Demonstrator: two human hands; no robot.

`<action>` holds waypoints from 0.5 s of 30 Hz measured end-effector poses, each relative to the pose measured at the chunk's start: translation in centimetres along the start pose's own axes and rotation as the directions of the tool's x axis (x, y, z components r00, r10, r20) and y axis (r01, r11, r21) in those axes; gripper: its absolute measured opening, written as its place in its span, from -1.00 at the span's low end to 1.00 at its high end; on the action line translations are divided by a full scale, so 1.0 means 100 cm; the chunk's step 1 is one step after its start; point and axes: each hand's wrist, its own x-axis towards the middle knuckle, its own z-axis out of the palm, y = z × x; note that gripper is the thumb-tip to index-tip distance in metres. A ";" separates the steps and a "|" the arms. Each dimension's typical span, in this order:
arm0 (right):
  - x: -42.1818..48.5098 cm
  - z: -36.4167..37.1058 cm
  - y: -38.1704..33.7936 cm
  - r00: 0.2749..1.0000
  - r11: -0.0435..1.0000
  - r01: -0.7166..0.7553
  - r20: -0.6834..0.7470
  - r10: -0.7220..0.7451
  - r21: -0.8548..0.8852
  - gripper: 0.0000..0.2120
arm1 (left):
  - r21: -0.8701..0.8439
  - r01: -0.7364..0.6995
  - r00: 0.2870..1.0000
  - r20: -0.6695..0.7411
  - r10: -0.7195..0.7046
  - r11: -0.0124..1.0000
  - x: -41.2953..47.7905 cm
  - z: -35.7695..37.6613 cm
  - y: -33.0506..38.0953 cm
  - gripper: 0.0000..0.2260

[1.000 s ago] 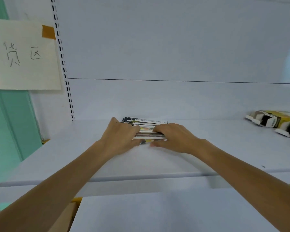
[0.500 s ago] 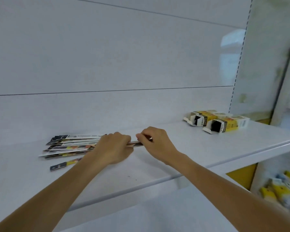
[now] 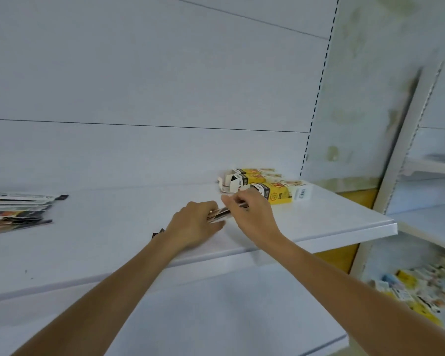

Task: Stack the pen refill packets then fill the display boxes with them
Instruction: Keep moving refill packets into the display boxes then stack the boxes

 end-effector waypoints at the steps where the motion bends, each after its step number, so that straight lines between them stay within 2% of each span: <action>1: 0.002 -0.005 0.008 1.000 1.000 -0.009 -0.019 0.008 -0.016 -0.80 | -0.025 -0.018 1.000 0.000 0.018 1.000 0.003 0.005 0.009 -0.83; 4: 0.005 -0.020 0.031 1.000 0.999 0.004 -0.002 -0.004 -0.034 -0.83 | 0.001 -0.046 0.999 0.010 0.046 0.999 0.010 0.017 0.029 -0.82; 8: 0.008 -0.035 0.052 0.997 0.998 0.065 0.045 -0.064 -0.027 -0.83 | 0.103 -0.020 0.999 0.033 0.017 0.995 0.018 0.025 0.043 -0.68; 11: 0.018 -0.046 0.064 0.991 0.993 0.101 0.088 -0.096 -0.052 -0.78 | 0.141 -0.020 1.000 0.021 0.017 0.990 0.033 0.022 0.043 -0.74; 15: 0.042 -0.070 0.089 0.994 0.994 0.081 0.076 -0.075 -0.078 -0.78 | 0.159 0.004 1.000 -0.022 0.000 0.987 0.057 0.019 0.027 -0.75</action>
